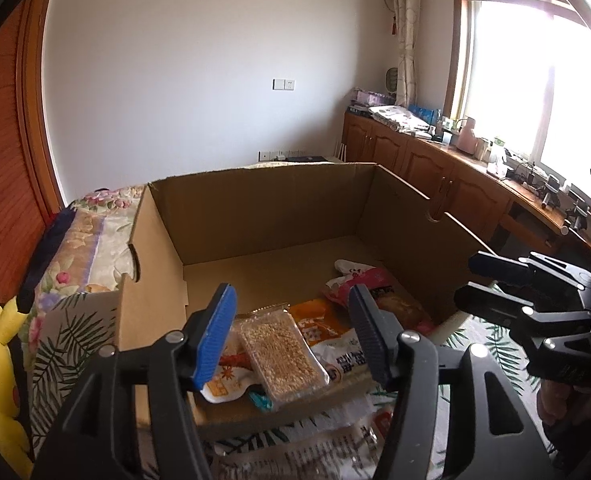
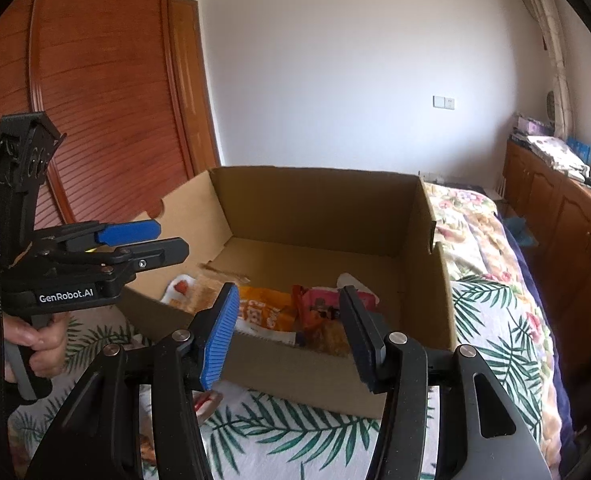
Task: Organize snacks
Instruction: 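Move both grippers back to the remaining snacks beside the box, then grasp the white chicken-feet pouch with the left gripper while the right grasps the orange-labelled pouch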
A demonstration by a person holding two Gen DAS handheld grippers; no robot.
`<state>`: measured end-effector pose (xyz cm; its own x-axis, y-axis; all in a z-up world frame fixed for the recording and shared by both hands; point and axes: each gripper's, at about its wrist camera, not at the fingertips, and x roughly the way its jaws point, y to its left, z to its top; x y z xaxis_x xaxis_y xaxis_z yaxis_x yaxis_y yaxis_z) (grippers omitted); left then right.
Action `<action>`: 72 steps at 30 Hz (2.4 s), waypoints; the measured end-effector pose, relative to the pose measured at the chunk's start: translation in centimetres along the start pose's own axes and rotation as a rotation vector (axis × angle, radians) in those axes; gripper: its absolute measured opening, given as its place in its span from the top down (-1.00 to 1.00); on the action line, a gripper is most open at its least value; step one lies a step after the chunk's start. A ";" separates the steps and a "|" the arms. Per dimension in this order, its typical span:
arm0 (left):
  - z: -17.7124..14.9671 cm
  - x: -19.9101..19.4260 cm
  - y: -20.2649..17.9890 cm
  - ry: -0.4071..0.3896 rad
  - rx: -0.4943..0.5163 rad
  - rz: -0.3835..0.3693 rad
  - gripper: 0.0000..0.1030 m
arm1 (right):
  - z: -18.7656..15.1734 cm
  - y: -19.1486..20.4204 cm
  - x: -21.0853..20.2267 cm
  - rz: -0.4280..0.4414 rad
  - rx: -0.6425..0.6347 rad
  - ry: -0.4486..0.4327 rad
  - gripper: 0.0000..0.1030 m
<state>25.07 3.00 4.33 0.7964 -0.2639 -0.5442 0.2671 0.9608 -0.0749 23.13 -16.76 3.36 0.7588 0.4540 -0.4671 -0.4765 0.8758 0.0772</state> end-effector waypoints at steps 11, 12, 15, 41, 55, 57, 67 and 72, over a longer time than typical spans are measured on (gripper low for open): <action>-2.6 -5.6 -1.8 -0.022 0.049 -0.011 -0.16 | -2.0 2.1 -5.0 0.008 0.002 -0.012 -0.03; -3.0 -5.9 -1.9 -0.018 0.051 -0.013 -0.16 | -2.2 2.2 -5.2 0.008 0.002 -0.007 -0.03; -4.3 -6.4 -2.2 -0.005 0.055 -0.016 -0.16 | -3.7 2.7 -5.7 0.005 0.005 0.012 -0.03; -12.6 -3.7 -2.2 0.227 0.225 0.046 -0.17 | -12.4 4.1 -3.1 0.056 0.084 0.206 -0.06; -12.6 -1.7 -2.6 0.269 0.323 0.111 -0.17 | -13.3 4.4 -1.9 0.044 0.072 0.231 -0.09; -12.7 -1.4 -3.0 0.271 0.351 0.121 -0.17 | -13.3 4.4 -1.8 0.043 0.073 0.229 -0.09; -12.6 0.0 -4.4 0.269 0.469 0.169 -0.17 | -13.4 4.5 -2.1 0.041 0.070 0.219 -0.09; -12.0 -0.2 -4.5 0.240 0.447 0.100 0.10 | -13.5 4.6 -2.2 0.038 0.065 0.216 -0.09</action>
<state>17.24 -0.23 -5.26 0.6972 -0.0956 -0.7105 0.4439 0.8358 0.3232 13.30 -15.90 -7.13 0.6244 0.4476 -0.6402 -0.4683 0.8704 0.1519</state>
